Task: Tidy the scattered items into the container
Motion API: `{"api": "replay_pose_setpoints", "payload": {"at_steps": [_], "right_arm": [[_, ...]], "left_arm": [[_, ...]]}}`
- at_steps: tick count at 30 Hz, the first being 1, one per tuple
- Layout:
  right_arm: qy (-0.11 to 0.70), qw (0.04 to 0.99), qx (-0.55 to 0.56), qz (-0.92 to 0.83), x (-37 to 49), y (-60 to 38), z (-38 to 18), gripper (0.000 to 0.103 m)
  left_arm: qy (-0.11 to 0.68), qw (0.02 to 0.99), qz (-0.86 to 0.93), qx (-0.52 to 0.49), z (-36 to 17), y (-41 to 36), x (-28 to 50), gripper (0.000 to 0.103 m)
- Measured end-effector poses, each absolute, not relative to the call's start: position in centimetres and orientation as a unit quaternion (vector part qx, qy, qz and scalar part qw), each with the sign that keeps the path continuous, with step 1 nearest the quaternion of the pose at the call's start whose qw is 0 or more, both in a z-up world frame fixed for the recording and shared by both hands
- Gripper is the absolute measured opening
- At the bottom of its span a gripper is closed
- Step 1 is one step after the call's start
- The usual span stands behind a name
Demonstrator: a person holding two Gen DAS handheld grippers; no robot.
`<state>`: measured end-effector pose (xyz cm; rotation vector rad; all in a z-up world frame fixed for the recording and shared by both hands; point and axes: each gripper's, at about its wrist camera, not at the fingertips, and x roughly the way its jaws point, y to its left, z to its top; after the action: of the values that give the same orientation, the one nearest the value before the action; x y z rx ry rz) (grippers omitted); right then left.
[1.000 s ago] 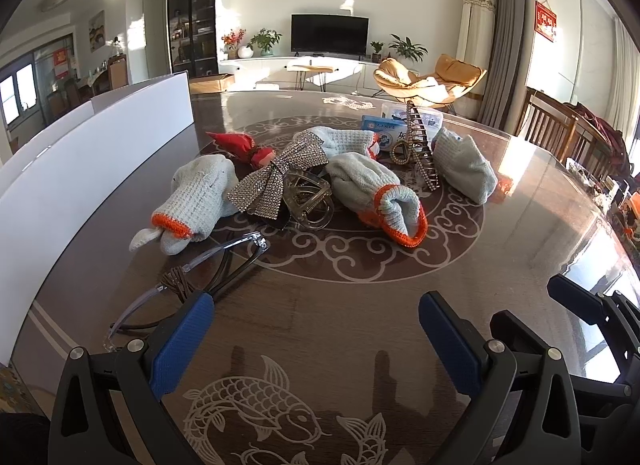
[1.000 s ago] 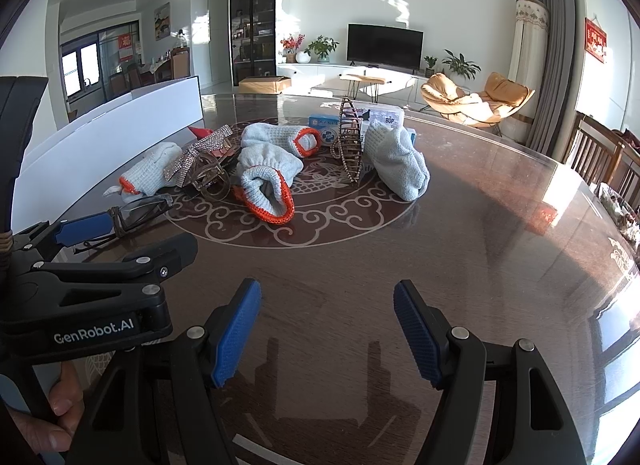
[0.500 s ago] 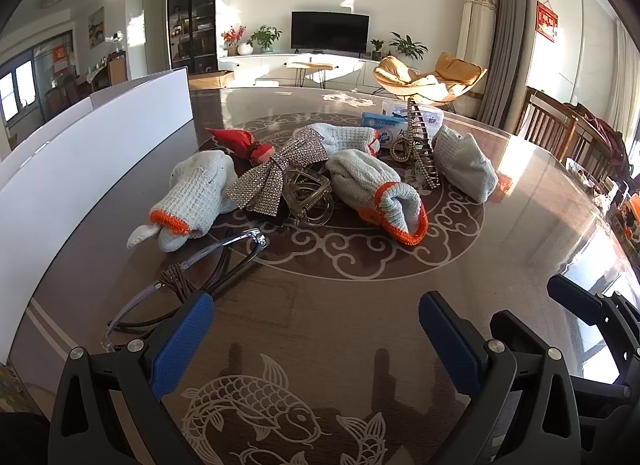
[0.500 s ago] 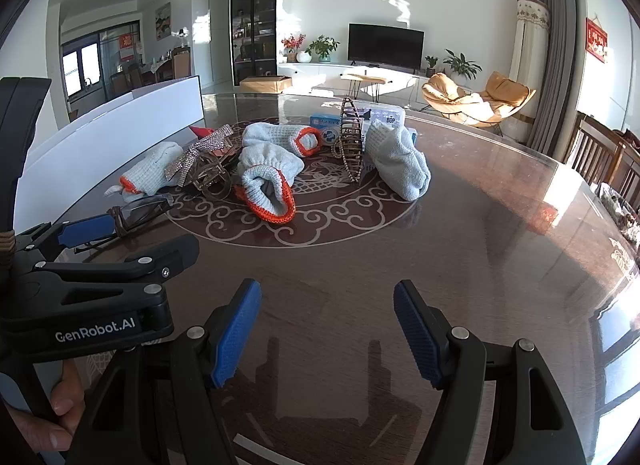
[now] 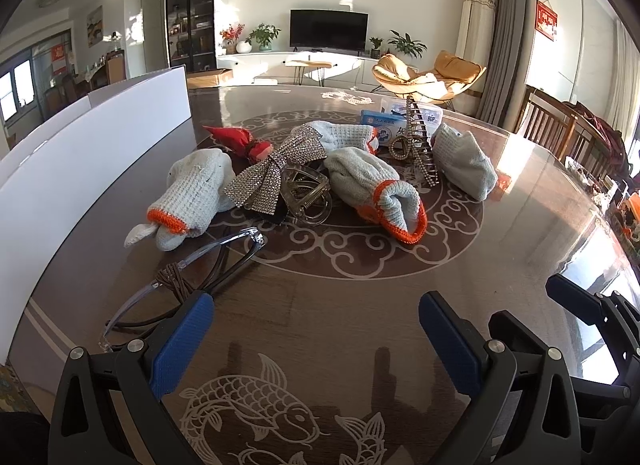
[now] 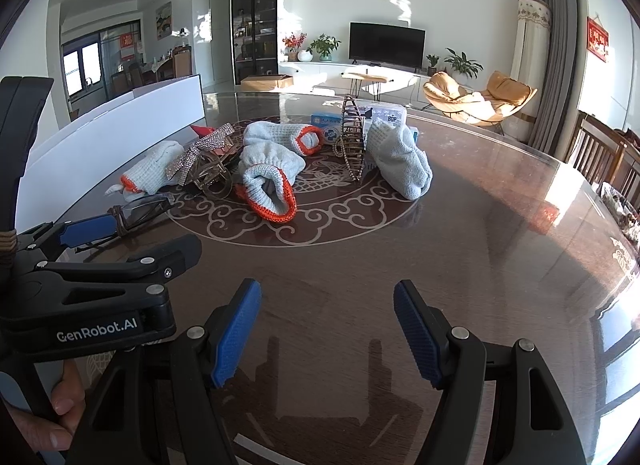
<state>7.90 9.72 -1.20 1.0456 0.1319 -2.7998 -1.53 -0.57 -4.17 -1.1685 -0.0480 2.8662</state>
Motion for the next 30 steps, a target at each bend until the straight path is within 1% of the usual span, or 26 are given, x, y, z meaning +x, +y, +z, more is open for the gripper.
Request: {"api": "replay_pose_setpoints", "payload": {"at_steps": [30], "right_arm": [[0.047, 0.081, 0.353, -0.931, 7.76, 9.60, -1.34, 0.071]], "left_arm": [[-0.011, 0.023, 0.928, -0.372, -4.05, -0.55, -1.11, 0.103]]}}
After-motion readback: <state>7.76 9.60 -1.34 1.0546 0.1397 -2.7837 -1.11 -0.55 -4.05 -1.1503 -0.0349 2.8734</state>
